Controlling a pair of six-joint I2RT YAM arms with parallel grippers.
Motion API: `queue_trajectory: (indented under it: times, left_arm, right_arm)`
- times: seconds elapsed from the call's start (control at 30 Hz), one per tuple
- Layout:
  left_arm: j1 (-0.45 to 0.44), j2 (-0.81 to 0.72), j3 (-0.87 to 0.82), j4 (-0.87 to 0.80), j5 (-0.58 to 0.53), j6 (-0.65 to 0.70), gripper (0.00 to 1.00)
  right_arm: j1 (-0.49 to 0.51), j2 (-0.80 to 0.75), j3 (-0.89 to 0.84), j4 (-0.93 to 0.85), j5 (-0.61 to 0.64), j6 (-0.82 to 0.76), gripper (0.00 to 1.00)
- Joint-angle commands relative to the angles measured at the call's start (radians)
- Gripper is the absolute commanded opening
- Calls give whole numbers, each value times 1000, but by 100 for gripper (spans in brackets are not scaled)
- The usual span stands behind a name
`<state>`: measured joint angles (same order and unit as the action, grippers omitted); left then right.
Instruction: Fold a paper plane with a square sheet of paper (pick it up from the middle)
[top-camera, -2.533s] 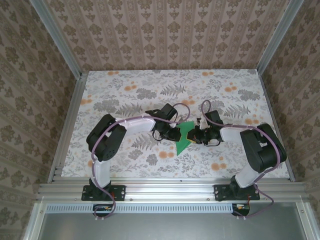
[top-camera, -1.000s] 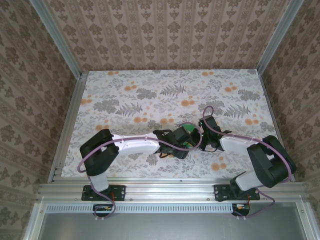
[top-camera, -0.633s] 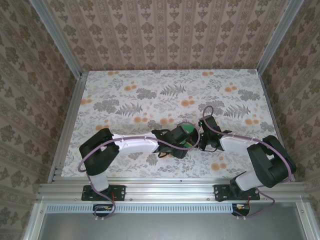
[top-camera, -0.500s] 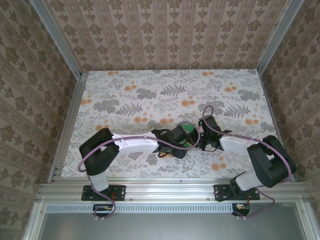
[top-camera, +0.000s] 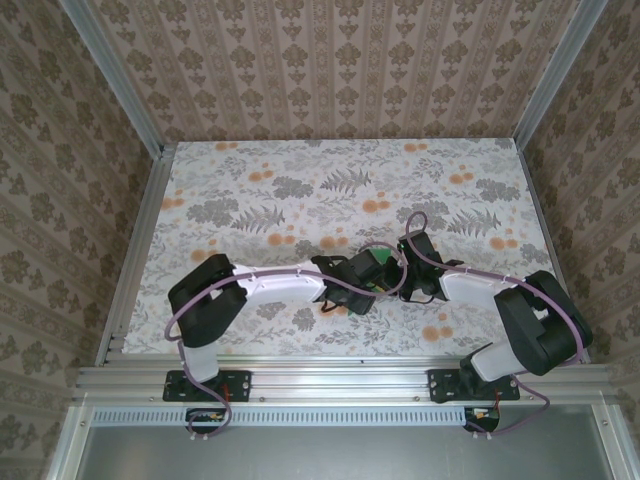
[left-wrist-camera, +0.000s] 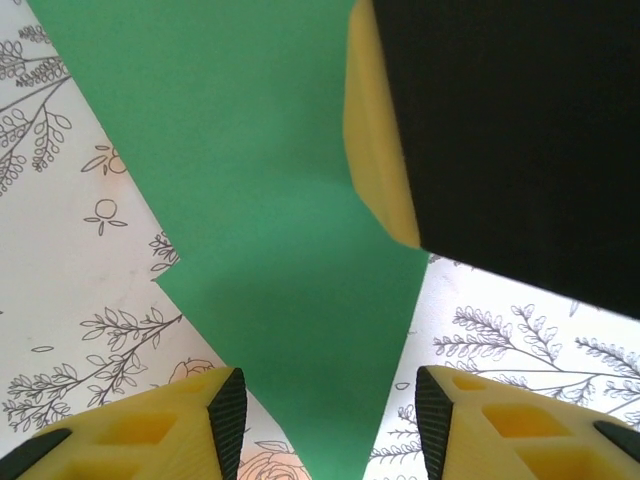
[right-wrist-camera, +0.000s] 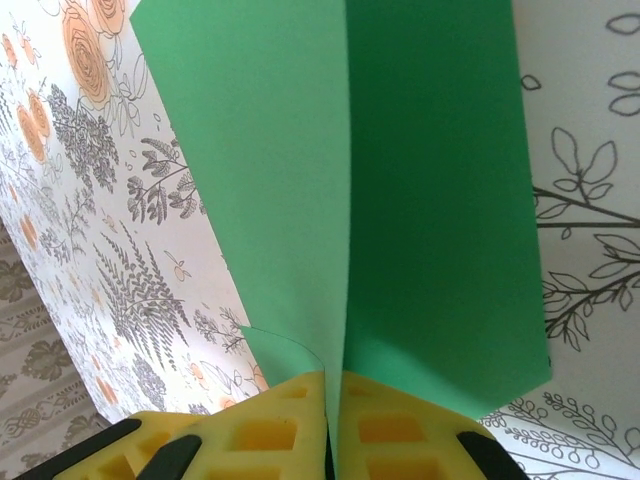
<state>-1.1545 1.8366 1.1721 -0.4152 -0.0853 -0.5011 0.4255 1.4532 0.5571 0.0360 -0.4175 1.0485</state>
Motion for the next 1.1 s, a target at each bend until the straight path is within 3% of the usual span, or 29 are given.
queue_trajectory:
  times: [0.0, 0.23, 0.6, 1.07]
  left_arm:
    - [-23, 22, 35, -32, -23, 20, 49]
    - [-42, 0, 12, -19, -26, 18, 44]
    - [-44, 10, 17, -25, -35, 20, 24]
    - [-40, 10, 5, -39, -85, 6, 29]
  right_arm:
    - [6, -4, 30, -16, -3, 11, 8]
    - [6, -4, 33, -8, -6, 23, 9]
    - [6, -4, 42, -8, -22, 28, 11]
    - [6, -5, 56, -30, -31, 10, 8]
